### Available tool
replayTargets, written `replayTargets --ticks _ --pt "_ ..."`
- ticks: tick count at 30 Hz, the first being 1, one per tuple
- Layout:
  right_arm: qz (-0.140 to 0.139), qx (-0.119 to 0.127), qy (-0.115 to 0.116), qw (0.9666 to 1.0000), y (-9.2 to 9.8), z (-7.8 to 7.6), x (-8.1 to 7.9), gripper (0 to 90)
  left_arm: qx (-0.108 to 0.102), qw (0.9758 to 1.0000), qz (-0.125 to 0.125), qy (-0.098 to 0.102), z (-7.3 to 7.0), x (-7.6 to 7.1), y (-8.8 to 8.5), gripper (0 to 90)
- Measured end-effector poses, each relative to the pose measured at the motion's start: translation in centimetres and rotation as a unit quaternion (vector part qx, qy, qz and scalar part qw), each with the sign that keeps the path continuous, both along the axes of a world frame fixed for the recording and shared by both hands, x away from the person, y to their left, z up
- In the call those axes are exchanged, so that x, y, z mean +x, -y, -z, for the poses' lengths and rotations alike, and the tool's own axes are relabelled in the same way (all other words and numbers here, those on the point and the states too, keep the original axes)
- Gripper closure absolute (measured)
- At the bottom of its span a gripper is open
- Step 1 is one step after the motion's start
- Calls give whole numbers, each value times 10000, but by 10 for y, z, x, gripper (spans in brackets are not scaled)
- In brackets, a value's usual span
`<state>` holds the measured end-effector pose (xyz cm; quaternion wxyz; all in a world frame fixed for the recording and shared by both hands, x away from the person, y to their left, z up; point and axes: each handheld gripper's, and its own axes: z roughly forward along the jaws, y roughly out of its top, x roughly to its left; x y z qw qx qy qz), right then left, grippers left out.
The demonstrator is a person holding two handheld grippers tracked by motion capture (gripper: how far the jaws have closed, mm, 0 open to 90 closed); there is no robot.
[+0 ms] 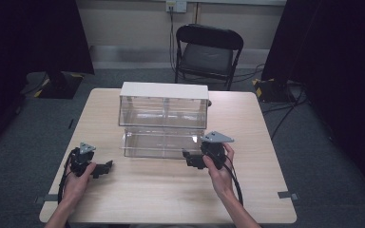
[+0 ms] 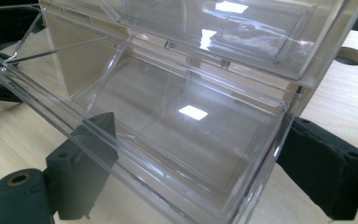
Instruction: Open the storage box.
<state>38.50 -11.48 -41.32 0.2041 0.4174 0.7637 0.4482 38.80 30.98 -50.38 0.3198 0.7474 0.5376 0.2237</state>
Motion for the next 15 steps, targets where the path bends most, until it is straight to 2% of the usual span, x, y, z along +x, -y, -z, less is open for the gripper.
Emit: replayTargets --ticks 10,15 --pt "66 8 -10 10000 3 -3 -3 133 5 10000 3 1 0 0 0 3" --pt "143 -25 97 9998 4 -6 -3 138 6 10000 4 0 0 0 0 3"
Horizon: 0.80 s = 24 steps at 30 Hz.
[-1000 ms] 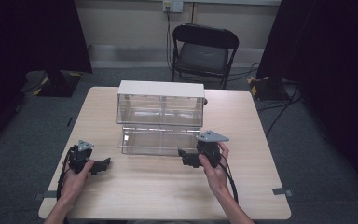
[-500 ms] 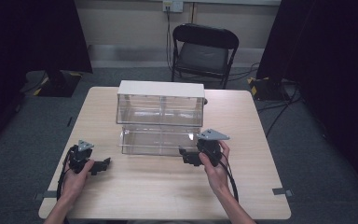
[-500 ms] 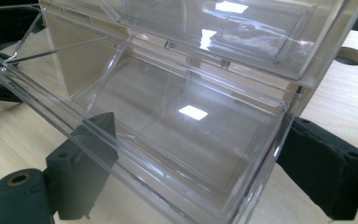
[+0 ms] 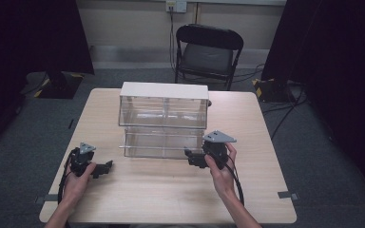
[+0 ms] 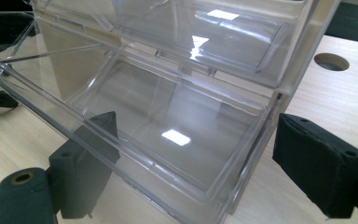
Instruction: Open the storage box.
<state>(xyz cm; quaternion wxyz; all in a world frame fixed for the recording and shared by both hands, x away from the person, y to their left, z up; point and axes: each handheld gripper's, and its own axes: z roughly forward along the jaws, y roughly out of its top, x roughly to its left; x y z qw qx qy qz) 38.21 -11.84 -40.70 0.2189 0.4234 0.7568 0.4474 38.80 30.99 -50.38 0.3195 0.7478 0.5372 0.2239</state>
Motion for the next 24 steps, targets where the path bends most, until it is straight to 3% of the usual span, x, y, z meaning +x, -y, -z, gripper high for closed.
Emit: replayTargets --ticks 13,17,24 --pt "-40 118 31 9999 0 -3 3 136 -4 10000 -3 0 0 0 0 3" --pt "-37 359 22 9993 2 -3 6 134 1 10000 1 -1 0 0 0 3" --pt "-44 354 14 9994 2 -4 6 134 -1 10000 -1 -2 0 0 0 3"
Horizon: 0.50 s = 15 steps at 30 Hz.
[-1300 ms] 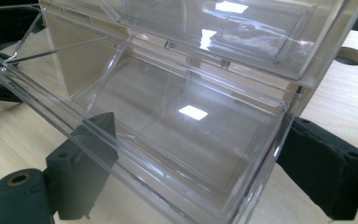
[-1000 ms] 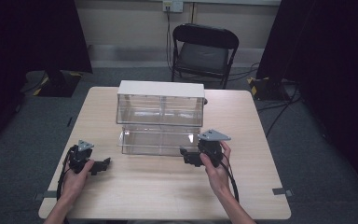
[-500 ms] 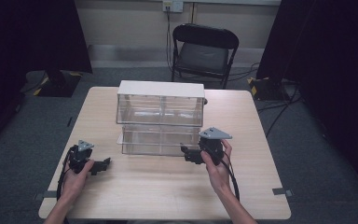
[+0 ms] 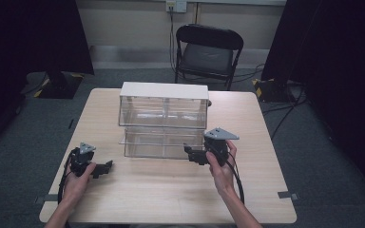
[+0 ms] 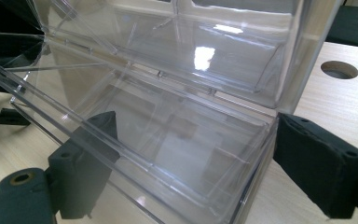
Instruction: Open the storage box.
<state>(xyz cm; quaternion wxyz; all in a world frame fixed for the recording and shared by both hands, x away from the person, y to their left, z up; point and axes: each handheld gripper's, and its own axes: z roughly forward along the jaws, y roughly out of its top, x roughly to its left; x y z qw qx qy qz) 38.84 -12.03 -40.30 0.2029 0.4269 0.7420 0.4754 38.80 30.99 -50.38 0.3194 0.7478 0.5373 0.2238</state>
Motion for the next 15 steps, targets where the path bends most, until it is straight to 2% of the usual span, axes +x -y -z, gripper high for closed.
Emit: replayTargets --ticks 15 --pt "59 122 81 9999 -2 -8 6 135 1 10000 1 2 0 0 0 3"
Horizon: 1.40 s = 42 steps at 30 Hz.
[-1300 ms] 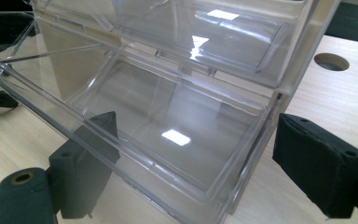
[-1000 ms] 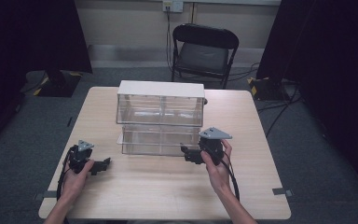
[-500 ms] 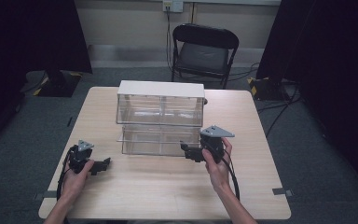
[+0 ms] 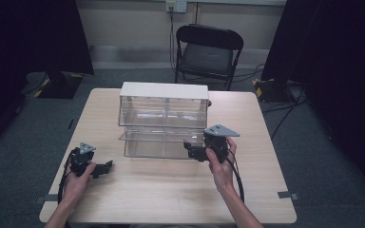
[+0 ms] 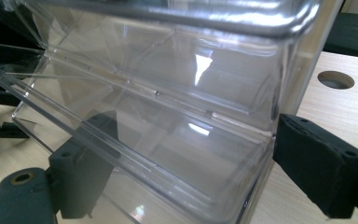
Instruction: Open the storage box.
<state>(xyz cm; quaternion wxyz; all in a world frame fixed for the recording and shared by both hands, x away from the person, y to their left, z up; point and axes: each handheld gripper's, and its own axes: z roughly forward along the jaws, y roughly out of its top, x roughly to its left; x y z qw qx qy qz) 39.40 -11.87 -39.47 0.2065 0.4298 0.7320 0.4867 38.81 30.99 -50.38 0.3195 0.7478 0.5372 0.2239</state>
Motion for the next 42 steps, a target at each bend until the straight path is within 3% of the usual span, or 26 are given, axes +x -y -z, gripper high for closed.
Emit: replayTargets --ticks 8,16,42 --pt "7 276 191 9994 3 -11 3 136 2 10000 2 0 0 0 0 3" --pt "83 395 232 9989 2 -9 2 133 1 10000 2 -1 0 0 0 3" --pt "68 381 233 9990 3 -10 3 123 0 10000 0 -2 0 0 0 3"
